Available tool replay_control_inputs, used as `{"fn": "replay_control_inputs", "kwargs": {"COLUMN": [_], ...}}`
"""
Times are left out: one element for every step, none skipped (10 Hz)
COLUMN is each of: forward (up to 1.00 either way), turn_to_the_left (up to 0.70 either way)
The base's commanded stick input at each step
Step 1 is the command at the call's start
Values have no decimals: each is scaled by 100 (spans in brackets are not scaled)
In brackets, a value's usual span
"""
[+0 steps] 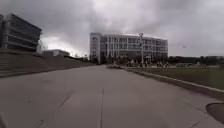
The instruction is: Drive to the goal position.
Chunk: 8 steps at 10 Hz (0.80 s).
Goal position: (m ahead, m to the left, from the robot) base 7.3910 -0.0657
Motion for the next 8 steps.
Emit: {"fn": "replay_control_inputs", "kwargs": {"forward": [49, 49, 49, 49, 49, 49, 49, 49], "turn_to_the_left": [6, 5, 3, 3, 3, 3, 8, 8]}}
